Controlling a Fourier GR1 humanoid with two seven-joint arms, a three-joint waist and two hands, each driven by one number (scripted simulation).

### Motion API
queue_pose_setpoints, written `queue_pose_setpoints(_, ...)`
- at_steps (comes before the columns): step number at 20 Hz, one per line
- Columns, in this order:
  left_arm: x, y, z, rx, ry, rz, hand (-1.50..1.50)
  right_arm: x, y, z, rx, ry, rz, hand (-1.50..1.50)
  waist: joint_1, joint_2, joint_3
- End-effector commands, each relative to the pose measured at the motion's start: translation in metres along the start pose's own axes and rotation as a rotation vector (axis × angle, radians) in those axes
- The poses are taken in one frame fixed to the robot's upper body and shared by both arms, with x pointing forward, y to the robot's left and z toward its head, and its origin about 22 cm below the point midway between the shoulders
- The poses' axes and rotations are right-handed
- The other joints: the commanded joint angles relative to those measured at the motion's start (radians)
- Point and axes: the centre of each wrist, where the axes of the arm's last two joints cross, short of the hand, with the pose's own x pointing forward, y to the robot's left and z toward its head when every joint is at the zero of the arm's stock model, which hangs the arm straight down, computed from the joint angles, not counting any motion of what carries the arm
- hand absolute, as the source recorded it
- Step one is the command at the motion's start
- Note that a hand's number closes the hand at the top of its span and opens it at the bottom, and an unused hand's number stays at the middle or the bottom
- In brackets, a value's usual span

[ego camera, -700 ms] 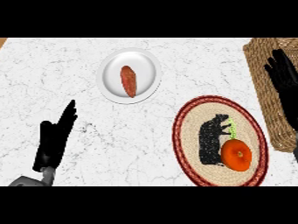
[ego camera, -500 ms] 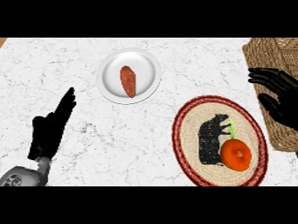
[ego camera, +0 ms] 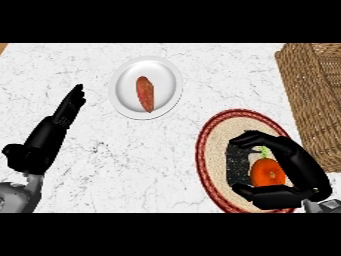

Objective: Pick the squash from the placemat and place it in the basket

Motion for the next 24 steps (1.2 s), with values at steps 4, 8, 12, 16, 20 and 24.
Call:
queue_pose_setpoints(4,-0.004,0.018,0.0,0.0,-0.018,0.009,0.0,0.031,0.021,0.022,-0.115,0.092,0.385,-1.5,-0.023,-0.005,-0.004)
queue_pose_setpoints(8,-0.003,0.006,-0.004,0.009,-0.029,0.017,0.0,0.073,-0.018,0.021,-0.209,0.153,0.648,-1.5,-0.036,-0.006,-0.005)
queue_pose_setpoints(12,0.005,0.009,-0.005,0.001,-0.013,0.001,0.0,0.117,-0.041,0.016,-0.106,0.327,0.91,-1.5,-0.031,-0.007,-0.007)
queue_pose_setpoints(16,-0.005,0.02,0.001,-0.001,-0.031,0.005,0.0,0.15,-0.044,0.016,0.14,0.513,0.962,-1.5,-0.016,-0.002,-0.008)
queue_pose_setpoints(20,0.006,-0.004,0.003,-0.026,-0.029,0.014,0.0,0.173,-0.057,0.013,0.271,0.634,0.91,-1.5,-0.001,0.0,-0.003)
queue_pose_setpoints(24,-0.01,0.008,-0.002,-0.019,-0.035,-0.003,0.0,0.209,-0.061,0.011,0.305,0.626,0.859,-1.5,-0.005,0.003,-0.002)
